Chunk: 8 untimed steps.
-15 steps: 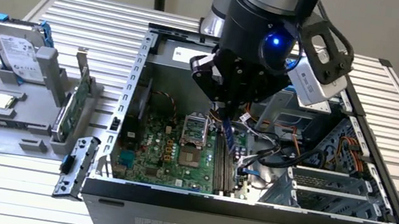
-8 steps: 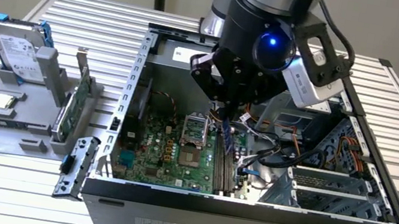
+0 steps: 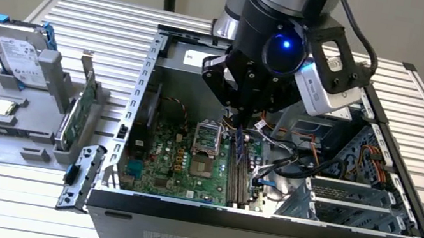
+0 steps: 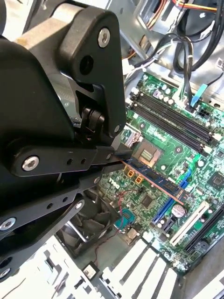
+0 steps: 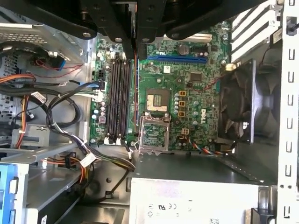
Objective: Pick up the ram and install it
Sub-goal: 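Insert the ram into the slot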
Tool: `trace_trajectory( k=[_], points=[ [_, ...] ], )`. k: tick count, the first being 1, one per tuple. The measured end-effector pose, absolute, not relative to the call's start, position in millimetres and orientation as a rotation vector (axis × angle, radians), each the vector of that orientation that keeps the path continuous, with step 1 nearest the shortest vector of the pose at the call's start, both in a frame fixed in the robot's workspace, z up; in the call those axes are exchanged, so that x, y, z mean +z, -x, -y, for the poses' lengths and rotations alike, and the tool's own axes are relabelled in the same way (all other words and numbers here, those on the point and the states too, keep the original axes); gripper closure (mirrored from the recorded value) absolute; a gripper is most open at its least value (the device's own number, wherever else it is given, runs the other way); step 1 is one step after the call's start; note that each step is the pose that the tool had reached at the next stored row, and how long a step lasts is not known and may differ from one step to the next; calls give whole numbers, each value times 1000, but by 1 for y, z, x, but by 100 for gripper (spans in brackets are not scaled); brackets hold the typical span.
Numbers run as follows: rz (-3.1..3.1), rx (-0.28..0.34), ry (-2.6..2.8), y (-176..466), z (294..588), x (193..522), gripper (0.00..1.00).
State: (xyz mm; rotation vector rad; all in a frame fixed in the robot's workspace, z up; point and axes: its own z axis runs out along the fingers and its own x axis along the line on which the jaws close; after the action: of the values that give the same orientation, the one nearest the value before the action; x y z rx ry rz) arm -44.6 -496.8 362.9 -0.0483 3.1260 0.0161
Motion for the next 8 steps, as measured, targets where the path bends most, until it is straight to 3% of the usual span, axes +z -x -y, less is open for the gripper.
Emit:
trace_trajectory(
  k=[8],
  points=[
    [-3126,16,-26,45,497,362,100]
  ],
)
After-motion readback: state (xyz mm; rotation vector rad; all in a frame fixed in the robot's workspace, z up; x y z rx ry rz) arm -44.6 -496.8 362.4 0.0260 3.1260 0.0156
